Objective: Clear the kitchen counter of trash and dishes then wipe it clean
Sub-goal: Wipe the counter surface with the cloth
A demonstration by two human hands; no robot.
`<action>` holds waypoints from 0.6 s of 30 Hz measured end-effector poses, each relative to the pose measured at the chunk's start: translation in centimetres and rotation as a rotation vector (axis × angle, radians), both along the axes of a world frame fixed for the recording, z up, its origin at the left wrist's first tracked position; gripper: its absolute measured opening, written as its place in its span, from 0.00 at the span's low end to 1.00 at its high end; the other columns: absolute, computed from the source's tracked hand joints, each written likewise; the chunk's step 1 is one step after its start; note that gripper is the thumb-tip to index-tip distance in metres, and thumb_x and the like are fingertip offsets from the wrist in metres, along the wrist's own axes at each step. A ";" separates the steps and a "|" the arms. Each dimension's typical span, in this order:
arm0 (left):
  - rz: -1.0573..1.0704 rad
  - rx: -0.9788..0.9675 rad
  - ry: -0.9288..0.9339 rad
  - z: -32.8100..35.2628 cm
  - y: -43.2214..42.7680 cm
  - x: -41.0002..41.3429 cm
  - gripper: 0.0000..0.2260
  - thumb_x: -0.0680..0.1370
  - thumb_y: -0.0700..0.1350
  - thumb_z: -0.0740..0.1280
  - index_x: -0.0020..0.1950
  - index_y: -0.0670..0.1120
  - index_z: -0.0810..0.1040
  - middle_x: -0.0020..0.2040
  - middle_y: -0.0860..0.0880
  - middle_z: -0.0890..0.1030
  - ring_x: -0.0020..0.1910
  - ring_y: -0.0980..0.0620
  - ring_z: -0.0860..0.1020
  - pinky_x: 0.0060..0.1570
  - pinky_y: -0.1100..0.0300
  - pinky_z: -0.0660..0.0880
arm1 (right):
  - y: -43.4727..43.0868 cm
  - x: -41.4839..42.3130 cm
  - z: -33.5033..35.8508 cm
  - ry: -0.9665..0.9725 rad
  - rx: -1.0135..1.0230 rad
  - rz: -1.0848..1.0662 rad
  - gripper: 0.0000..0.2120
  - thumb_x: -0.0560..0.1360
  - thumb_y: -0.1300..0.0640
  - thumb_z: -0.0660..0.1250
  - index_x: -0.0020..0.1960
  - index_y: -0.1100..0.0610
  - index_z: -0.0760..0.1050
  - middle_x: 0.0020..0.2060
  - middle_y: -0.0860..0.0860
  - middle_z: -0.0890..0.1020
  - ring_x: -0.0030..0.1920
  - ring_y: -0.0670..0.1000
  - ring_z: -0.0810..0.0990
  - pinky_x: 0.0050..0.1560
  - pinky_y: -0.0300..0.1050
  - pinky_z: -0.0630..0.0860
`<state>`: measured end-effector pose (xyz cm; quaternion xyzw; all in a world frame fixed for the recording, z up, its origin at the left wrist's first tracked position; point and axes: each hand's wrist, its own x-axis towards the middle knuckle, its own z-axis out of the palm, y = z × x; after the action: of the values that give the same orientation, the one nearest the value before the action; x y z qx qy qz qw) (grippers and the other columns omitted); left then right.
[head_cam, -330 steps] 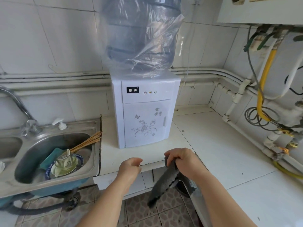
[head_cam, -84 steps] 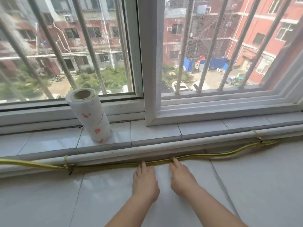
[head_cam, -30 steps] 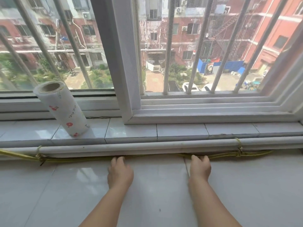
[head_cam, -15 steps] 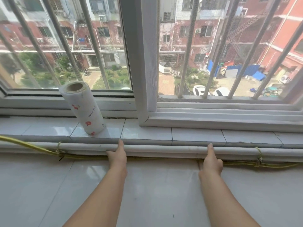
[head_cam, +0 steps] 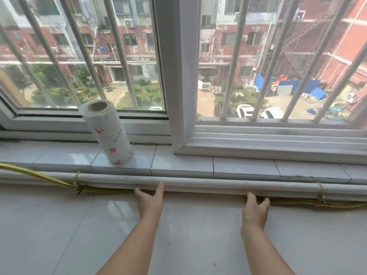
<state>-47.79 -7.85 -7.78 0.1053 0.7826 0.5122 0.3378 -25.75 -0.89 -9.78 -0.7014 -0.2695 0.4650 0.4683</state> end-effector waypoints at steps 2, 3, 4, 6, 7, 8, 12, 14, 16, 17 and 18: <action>-0.108 -0.085 0.119 -0.2 -0.4 0.7 0.34 0.77 0.56 0.65 0.76 0.45 0.53 0.73 0.44 0.65 0.68 0.41 0.68 0.66 0.48 0.67 | -0.7 -0.3 -0.1 -0.082 0.000 0.072 0.31 0.78 0.58 0.58 0.78 0.55 0.51 0.76 0.54 0.58 0.74 0.58 0.61 0.70 0.54 0.60; -0.175 -0.142 0.202 -0.2 -0.6 1.0 0.31 0.78 0.56 0.64 0.75 0.45 0.56 0.72 0.44 0.67 0.68 0.42 0.68 0.66 0.48 0.67 | -0.9 -0.4 -0.2 -0.134 0.002 0.115 0.30 0.78 0.59 0.58 0.77 0.56 0.52 0.76 0.54 0.59 0.73 0.58 0.62 0.70 0.54 0.61; -0.253 -0.218 0.311 -0.3 -0.8 1.2 0.29 0.78 0.57 0.63 0.74 0.46 0.59 0.72 0.45 0.68 0.69 0.43 0.67 0.67 0.48 0.66 | -1.0 -0.4 -0.4 -0.195 0.004 0.159 0.29 0.77 0.60 0.58 0.77 0.58 0.54 0.76 0.55 0.59 0.72 0.59 0.63 0.69 0.54 0.62; -0.429 -0.420 0.562 -0.3 -1.0 1.5 0.27 0.79 0.59 0.59 0.74 0.47 0.62 0.73 0.47 0.65 0.72 0.46 0.63 0.69 0.49 0.63 | -1.0 -0.4 -0.6 -0.326 -0.015 0.264 0.27 0.78 0.61 0.57 0.76 0.60 0.57 0.77 0.55 0.56 0.72 0.58 0.63 0.69 0.53 0.62; -0.505 -0.509 0.649 -0.4 -1.1 1.6 0.27 0.80 0.59 0.56 0.74 0.47 0.61 0.75 0.46 0.62 0.74 0.46 0.59 0.70 0.48 0.60 | -1.0 -0.2 -0.7 -0.383 -0.032 0.313 0.26 0.78 0.60 0.57 0.76 0.60 0.58 0.77 0.54 0.55 0.73 0.58 0.62 0.70 0.53 0.61; -0.563 -0.572 0.696 -0.4 -1.3 1.8 0.27 0.80 0.60 0.54 0.75 0.47 0.60 0.77 0.46 0.58 0.76 0.47 0.55 0.70 0.48 0.57 | -1.1 0.0 -0.8 -0.429 -0.044 0.351 0.26 0.78 0.59 0.57 0.76 0.60 0.58 0.78 0.54 0.54 0.74 0.58 0.60 0.71 0.53 0.60; -0.657 -0.645 0.760 -0.6 -2.4 2.8 0.26 0.81 0.59 0.52 0.76 0.48 0.58 0.78 0.46 0.54 0.77 0.47 0.51 0.72 0.46 0.54 | -2.1 0.7 -0.6 -0.535 -0.031 0.447 0.26 0.79 0.60 0.56 0.76 0.60 0.58 0.78 0.54 0.53 0.75 0.57 0.57 0.73 0.51 0.57; -0.697 -0.657 0.780 -0.6 -2.9 3.3 0.27 0.81 0.59 0.52 0.77 0.48 0.56 0.79 0.46 0.52 0.78 0.47 0.49 0.73 0.46 0.53 | -3.1 0.9 -0.4 -0.573 -0.024 0.511 0.26 0.79 0.60 0.56 0.76 0.59 0.57 0.78 0.53 0.53 0.76 0.56 0.56 0.74 0.50 0.56; -0.742 -0.659 0.783 -0.5 -3.4 3.8 0.28 0.81 0.59 0.51 0.78 0.48 0.52 0.80 0.47 0.48 0.78 0.47 0.46 0.73 0.46 0.50 | -4.4 1.0 -0.3 -0.609 -0.014 0.581 0.26 0.79 0.59 0.56 0.76 0.59 0.57 0.77 0.53 0.53 0.76 0.55 0.55 0.74 0.49 0.55; -0.773 -0.649 0.796 -0.3 -3.6 4.3 0.28 0.82 0.59 0.51 0.79 0.48 0.52 0.80 0.47 0.47 0.78 0.48 0.45 0.73 0.46 0.50 | -5.2 1.2 -0.2 -0.620 -0.011 0.597 0.26 0.79 0.59 0.56 0.76 0.59 0.57 0.77 0.53 0.55 0.76 0.54 0.55 0.74 0.50 0.55; -0.794 -0.641 0.808 -0.2 -3.9 4.5 0.28 0.82 0.58 0.51 0.79 0.48 0.51 0.80 0.47 0.47 0.78 0.48 0.44 0.73 0.46 0.49 | -5.9 1.3 -0.1 -0.639 -0.013 0.617 0.25 0.79 0.59 0.55 0.75 0.59 0.58 0.77 0.54 0.56 0.75 0.54 0.56 0.74 0.50 0.56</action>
<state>-43.24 -11.72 -7.96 0.4647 0.8636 0.0097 0.1952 -24.46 -6.79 -9.85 -0.6995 -0.5945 0.3447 0.1963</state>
